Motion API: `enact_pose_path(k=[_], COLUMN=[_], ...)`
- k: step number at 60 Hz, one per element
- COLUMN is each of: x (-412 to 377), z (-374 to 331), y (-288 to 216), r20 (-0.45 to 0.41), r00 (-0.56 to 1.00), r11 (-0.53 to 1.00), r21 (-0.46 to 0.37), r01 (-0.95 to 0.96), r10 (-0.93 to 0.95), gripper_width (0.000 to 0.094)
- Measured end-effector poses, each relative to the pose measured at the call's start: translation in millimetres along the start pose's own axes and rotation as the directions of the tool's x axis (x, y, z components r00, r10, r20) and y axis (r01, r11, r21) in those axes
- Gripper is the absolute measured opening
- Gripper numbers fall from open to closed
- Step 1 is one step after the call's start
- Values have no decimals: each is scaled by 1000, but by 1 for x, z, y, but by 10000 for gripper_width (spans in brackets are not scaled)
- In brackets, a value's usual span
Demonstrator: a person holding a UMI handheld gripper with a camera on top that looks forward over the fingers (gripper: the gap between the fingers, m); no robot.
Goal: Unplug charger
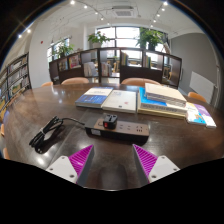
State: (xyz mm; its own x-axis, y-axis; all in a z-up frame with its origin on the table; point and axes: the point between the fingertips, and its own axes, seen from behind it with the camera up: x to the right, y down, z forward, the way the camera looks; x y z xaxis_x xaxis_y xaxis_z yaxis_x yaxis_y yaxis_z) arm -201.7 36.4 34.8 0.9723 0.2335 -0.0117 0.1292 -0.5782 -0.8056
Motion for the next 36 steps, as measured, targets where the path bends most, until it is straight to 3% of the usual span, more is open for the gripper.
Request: enact_pose_path(k=[8, 13, 20, 22, 27, 32, 36], x=[-15, -30, -28, -18, -17, -17, -15], z=[66, 99, 118, 117, 111, 111, 110], y=[-39, -57, -60, -59, -60, -59, -59], r20=[-20, -41, -75, -109, -105, -112, -112], r00=[1000, 999, 994, 989, 987, 989, 988], r11=[1000, 998, 994, 991, 987, 992, 994], r21=[29, 68, 87, 101, 119, 86, 5], r01=[-9, -15, -68, -94, -111, -92, -109], r10=[10, 18, 75, 104, 124, 101, 108], gripper_width=[726, 644, 439, 292, 215, 160, 121])
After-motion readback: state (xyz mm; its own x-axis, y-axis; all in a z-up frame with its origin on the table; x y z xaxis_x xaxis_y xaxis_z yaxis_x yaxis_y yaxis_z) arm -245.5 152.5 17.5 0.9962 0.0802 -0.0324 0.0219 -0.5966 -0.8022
